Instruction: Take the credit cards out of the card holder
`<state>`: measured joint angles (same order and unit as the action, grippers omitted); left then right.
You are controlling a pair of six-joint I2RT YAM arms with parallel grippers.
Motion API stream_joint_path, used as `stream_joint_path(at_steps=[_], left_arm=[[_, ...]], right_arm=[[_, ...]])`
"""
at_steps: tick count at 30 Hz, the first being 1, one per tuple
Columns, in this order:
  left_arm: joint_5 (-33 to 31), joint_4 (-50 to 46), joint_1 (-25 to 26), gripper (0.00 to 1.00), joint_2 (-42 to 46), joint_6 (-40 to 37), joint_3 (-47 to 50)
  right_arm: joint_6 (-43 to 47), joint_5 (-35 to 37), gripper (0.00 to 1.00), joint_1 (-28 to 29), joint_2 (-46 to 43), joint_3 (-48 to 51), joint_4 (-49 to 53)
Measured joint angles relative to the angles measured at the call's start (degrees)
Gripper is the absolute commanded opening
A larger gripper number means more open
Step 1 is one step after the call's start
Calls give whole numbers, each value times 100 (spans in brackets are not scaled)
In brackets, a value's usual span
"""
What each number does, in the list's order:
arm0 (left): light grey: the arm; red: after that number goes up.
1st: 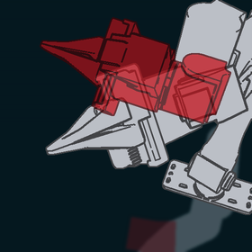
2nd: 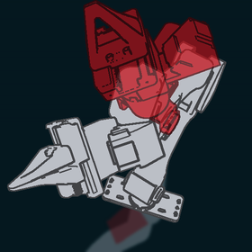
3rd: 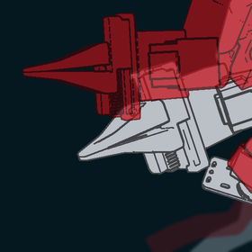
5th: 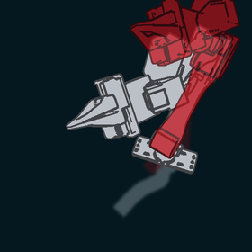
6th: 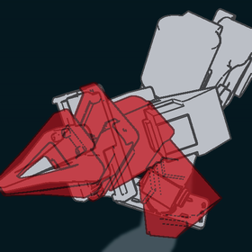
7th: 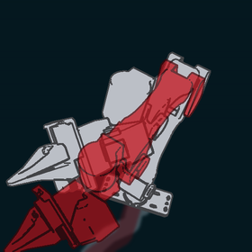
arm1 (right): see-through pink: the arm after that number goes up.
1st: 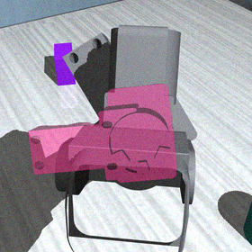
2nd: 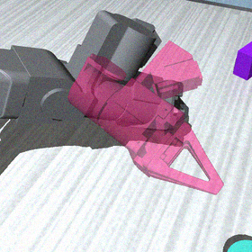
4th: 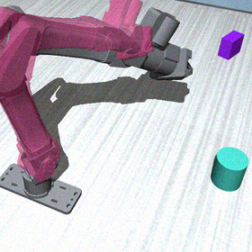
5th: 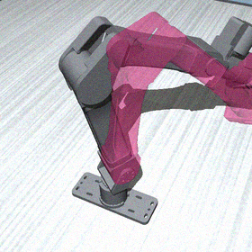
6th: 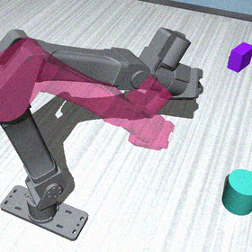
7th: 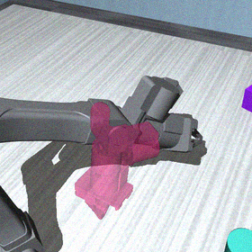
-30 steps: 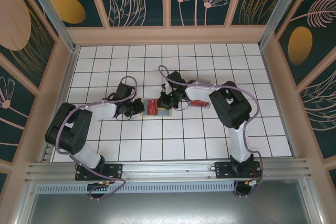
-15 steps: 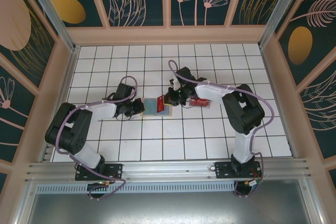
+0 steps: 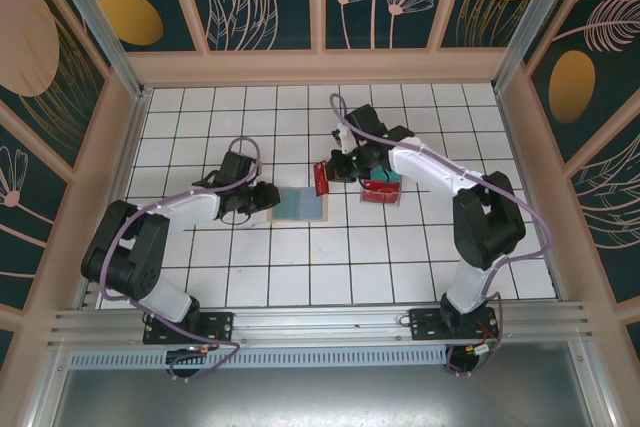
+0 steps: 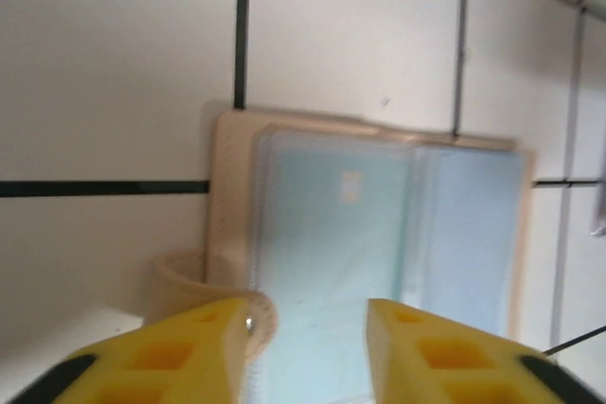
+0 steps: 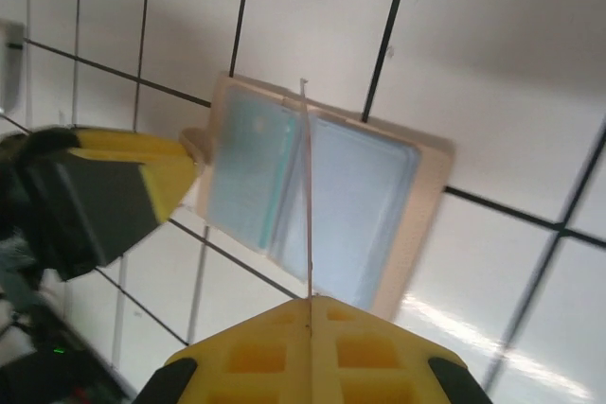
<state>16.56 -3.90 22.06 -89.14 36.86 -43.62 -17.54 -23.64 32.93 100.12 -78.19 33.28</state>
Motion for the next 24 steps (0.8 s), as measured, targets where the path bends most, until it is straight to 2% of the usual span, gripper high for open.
stream_joint_path(at_steps=[2, 4, 5, 14, 24], left_arm=[[-9, 7, 0, 72, 131, -9, -85], [-4, 28, 0, 91, 229, -52, -151], [2, 44, 0, 97, 271, -50, -179], [-57, 116, 0, 98, 472, -74, -238], [-258, 133, 0, 99, 505, -140, -356]], right_arm=[[400, 308, 0, 0, -227, -83, 249], [826, 605, 0, 0, -470, -116, 437], [1058, 761, 0, 7, -592, -116, 516], [3259, 2474, 0, 160, -1449, 280, 986], [4972, 3978, 0, 260, -1532, 857, 1073]])
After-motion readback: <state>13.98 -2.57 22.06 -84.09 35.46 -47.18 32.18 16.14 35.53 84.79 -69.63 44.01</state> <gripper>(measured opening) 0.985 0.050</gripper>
